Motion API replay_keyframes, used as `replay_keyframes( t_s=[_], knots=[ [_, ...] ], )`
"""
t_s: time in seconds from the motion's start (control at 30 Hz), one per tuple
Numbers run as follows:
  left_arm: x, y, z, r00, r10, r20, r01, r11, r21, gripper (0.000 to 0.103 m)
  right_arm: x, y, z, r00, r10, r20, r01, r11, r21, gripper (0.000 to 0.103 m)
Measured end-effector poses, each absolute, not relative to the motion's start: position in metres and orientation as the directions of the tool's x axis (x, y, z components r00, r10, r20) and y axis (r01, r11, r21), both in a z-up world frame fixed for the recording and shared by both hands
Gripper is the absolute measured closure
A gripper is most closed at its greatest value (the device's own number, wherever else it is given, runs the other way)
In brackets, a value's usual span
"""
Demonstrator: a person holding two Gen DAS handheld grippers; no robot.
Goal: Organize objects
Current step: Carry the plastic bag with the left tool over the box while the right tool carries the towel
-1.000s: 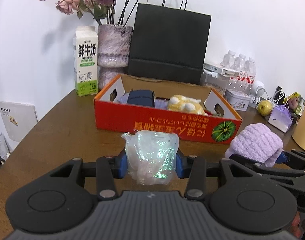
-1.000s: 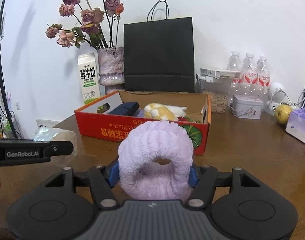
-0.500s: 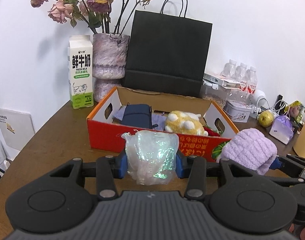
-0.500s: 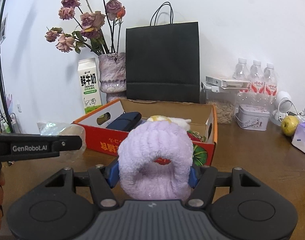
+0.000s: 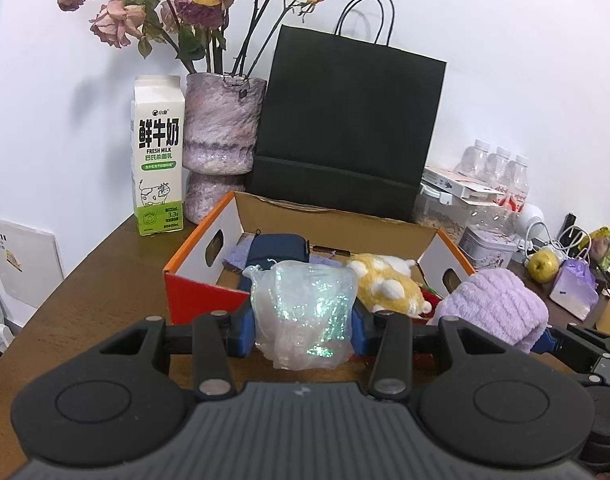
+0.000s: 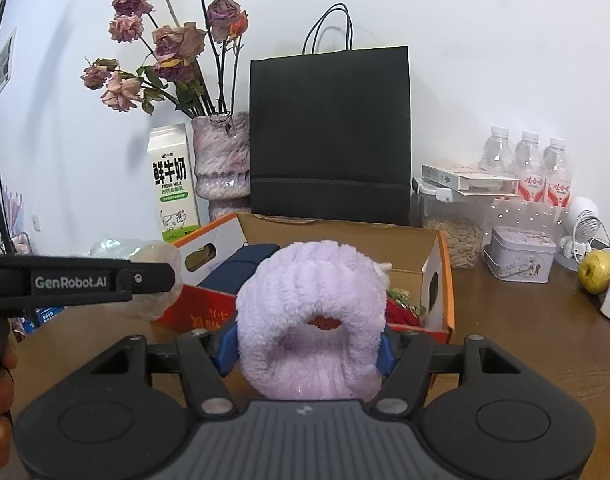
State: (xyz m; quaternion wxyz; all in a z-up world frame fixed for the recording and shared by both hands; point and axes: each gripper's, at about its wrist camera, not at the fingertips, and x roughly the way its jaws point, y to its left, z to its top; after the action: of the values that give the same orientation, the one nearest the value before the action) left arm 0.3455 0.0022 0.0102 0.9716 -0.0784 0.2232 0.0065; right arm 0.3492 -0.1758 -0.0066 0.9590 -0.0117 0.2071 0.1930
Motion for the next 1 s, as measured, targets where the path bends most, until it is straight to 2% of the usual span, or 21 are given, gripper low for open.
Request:
replay_keyframes(
  t_s=[1.0],
  knots=[
    [0.445,0.01,0.018,0.922,-0.044,-0.386,-0.014,0.989,-0.147,0.058,0.442,-0.153,0.003,0.861,0.375,-0.344,-0.376,0.924,0.066,0.041]
  ],
)
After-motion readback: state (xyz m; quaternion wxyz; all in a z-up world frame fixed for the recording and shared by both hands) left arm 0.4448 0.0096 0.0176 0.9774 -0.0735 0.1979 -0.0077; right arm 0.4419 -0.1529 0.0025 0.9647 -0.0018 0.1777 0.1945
